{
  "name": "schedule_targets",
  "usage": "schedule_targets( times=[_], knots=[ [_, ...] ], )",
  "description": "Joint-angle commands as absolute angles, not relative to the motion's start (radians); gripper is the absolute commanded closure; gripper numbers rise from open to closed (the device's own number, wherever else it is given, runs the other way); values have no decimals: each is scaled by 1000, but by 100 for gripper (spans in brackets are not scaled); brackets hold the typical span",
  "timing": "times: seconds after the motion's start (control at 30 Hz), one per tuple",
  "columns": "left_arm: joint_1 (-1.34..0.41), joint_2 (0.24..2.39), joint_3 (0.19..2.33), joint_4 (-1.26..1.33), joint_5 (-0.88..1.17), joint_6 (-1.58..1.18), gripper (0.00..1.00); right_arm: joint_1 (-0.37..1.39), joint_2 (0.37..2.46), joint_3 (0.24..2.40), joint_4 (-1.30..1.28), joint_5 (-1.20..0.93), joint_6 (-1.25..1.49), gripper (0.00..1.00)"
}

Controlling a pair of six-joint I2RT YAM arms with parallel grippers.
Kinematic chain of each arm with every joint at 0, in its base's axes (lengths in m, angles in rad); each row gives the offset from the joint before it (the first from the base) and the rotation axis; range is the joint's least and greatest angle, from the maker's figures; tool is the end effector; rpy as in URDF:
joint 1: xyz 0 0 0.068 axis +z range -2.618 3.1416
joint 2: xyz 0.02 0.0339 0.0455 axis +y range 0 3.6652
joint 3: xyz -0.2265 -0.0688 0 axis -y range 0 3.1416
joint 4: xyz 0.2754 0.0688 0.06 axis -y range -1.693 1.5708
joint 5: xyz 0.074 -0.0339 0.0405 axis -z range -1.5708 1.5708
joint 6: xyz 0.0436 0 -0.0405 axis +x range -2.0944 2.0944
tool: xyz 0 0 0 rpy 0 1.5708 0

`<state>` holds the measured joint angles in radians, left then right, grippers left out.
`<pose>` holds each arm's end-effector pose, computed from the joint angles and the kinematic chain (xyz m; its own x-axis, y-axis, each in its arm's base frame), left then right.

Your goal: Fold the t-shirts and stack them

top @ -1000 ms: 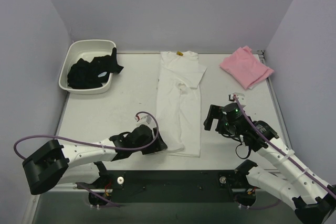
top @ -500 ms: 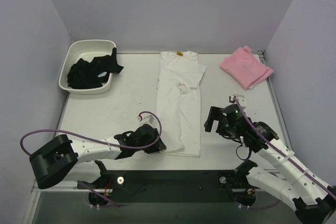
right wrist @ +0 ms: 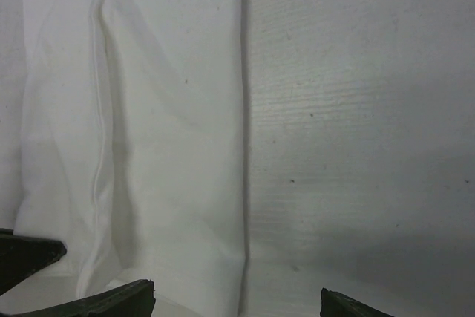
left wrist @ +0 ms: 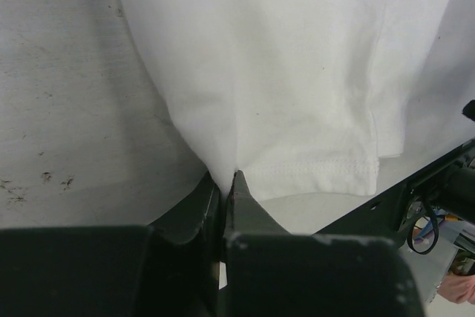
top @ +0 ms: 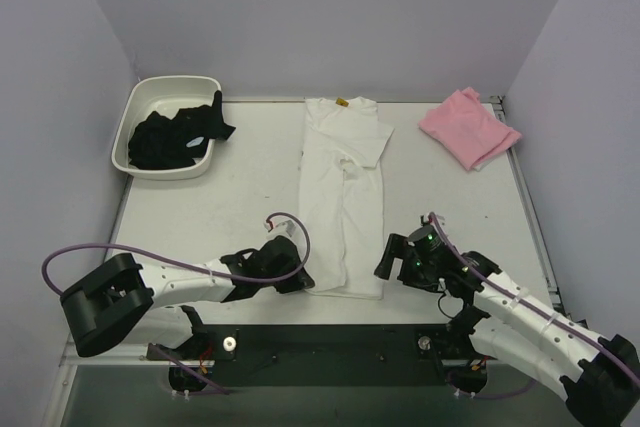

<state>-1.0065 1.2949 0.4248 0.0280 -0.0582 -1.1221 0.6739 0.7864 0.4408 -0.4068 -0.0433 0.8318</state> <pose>0.1412 -0.2183 0.0719 -0.9145 -0.2371 -0.3280 -0.0026 0.8138 -0.5812 0.1748 0.1420 0.1566 -0.8387 0.2752 -0.4699 -0.0419 0.8277 0.5595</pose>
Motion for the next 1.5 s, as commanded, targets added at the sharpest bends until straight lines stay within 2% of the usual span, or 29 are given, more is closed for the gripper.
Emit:
schedule_targets(
  times=[0.0,0.27,0.6,0.9,1.07,1.47],
  knots=[
    [-1011,1330,417,-22,-52,-1108,100,706,775,370,-295,-101,936,8],
    [-1011,1327,400,-14,-46,-1112,100,741,755,259,-219,-115,1048,17],
    [-1011,1327,393,25,-43,-1115,100,778,770,181,-150,-120,1123,36],
    [-1009,1331,388,31,-41,-1120,100,856,739,155,-183,-83,1180,42],
    [-1011,1338,388,37,-40,-1120,100,870,726,129,-184,-66,1206,54],
    [-1011,1250,367,2,-49,-1112,100,871,764,186,-222,-6,1174,65]
  ],
)
